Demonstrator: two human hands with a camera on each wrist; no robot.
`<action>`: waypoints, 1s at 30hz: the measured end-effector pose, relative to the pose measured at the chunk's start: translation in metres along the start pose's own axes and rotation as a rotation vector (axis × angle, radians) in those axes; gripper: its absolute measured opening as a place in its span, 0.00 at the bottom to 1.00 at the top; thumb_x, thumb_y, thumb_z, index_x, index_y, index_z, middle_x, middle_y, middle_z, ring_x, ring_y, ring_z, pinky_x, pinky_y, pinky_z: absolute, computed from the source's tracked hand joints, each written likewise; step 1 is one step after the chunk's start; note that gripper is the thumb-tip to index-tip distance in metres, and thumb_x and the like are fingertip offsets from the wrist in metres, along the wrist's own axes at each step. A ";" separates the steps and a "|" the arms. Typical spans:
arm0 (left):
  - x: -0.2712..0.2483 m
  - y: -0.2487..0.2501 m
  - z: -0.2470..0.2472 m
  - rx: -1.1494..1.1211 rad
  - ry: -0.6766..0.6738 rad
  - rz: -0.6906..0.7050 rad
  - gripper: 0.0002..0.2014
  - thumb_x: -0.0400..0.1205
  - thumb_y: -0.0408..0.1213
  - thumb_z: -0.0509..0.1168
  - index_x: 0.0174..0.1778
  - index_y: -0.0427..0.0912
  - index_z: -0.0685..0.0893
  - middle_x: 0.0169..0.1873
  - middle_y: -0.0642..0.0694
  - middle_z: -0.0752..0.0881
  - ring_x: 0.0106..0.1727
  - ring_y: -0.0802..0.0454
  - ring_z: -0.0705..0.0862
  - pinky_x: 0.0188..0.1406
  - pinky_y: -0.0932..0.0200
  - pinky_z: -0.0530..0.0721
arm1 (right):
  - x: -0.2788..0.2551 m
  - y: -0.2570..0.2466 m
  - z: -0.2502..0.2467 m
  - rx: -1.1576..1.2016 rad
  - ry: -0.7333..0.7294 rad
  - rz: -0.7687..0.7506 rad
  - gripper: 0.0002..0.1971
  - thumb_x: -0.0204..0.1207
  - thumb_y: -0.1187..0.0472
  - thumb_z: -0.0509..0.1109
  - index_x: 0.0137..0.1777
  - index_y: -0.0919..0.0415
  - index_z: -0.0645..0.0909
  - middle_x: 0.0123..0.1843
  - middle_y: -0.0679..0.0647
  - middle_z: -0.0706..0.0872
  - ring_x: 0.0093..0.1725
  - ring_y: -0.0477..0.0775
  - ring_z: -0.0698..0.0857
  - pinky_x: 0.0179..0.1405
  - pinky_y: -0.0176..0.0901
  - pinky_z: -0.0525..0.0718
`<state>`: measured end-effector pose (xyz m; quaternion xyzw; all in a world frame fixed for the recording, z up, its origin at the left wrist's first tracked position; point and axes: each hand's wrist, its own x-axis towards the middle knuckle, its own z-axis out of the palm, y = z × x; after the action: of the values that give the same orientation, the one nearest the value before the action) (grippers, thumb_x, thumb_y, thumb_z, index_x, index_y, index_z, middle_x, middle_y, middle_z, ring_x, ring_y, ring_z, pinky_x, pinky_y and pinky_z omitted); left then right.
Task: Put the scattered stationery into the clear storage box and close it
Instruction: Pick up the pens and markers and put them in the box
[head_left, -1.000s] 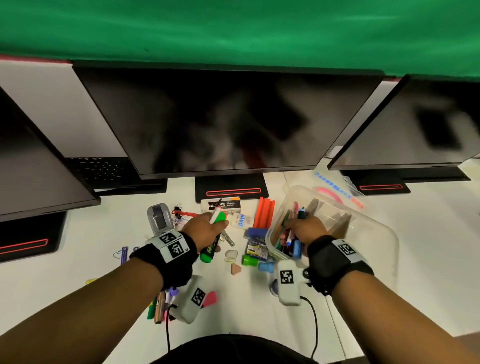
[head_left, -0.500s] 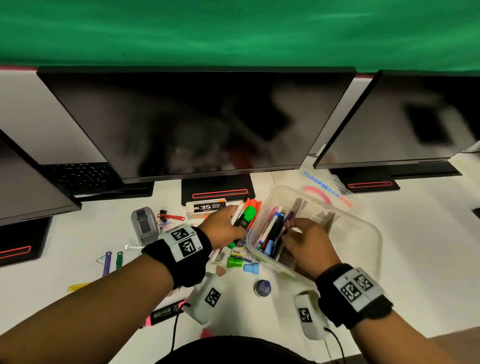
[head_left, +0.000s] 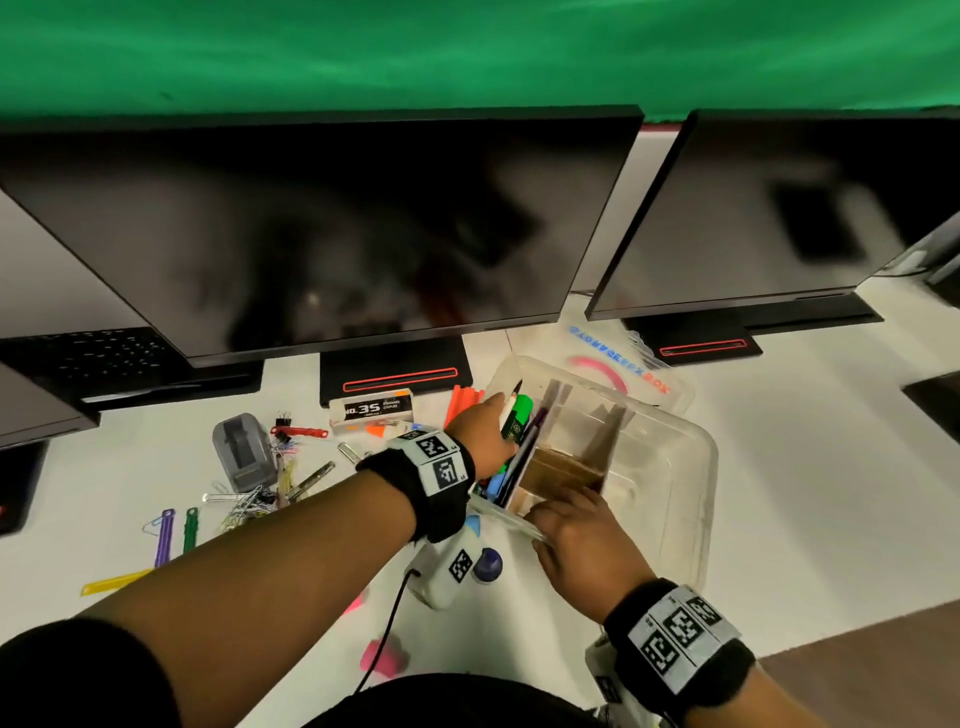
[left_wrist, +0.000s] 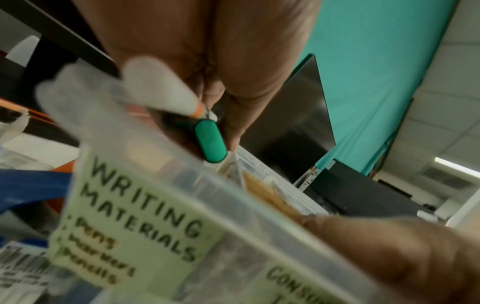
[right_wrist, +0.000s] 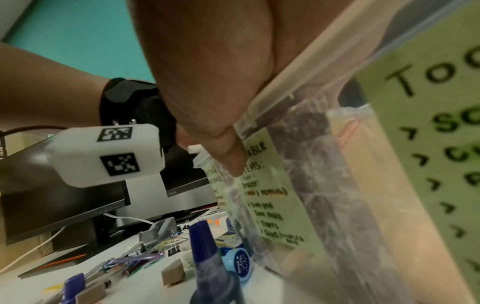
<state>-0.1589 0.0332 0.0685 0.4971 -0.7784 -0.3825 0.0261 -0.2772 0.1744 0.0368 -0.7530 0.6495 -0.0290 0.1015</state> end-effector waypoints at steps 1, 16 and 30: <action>0.000 0.001 0.002 0.016 -0.011 0.003 0.29 0.80 0.36 0.65 0.77 0.39 0.63 0.69 0.37 0.78 0.67 0.40 0.79 0.61 0.56 0.77 | 0.000 0.000 0.000 0.001 0.007 0.001 0.07 0.62 0.56 0.69 0.41 0.48 0.83 0.38 0.44 0.88 0.45 0.54 0.86 0.55 0.48 0.84; -0.066 -0.115 -0.054 -0.327 0.174 -0.092 0.14 0.80 0.22 0.60 0.58 0.36 0.83 0.48 0.47 0.83 0.51 0.52 0.82 0.43 0.73 0.79 | 0.022 -0.040 -0.018 0.332 0.112 0.246 0.07 0.70 0.57 0.72 0.46 0.58 0.85 0.40 0.55 0.88 0.40 0.58 0.86 0.35 0.40 0.76; -0.145 -0.246 -0.079 0.054 0.089 -0.248 0.15 0.80 0.26 0.60 0.60 0.40 0.85 0.61 0.45 0.85 0.65 0.48 0.81 0.56 0.71 0.70 | 0.075 -0.151 0.035 0.140 -0.568 -0.265 0.19 0.71 0.46 0.73 0.60 0.49 0.81 0.55 0.51 0.84 0.55 0.51 0.81 0.53 0.42 0.78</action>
<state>0.1327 0.0509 0.0210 0.6063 -0.7192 -0.3392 -0.0002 -0.1126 0.1251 0.0250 -0.8002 0.4876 0.1248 0.3260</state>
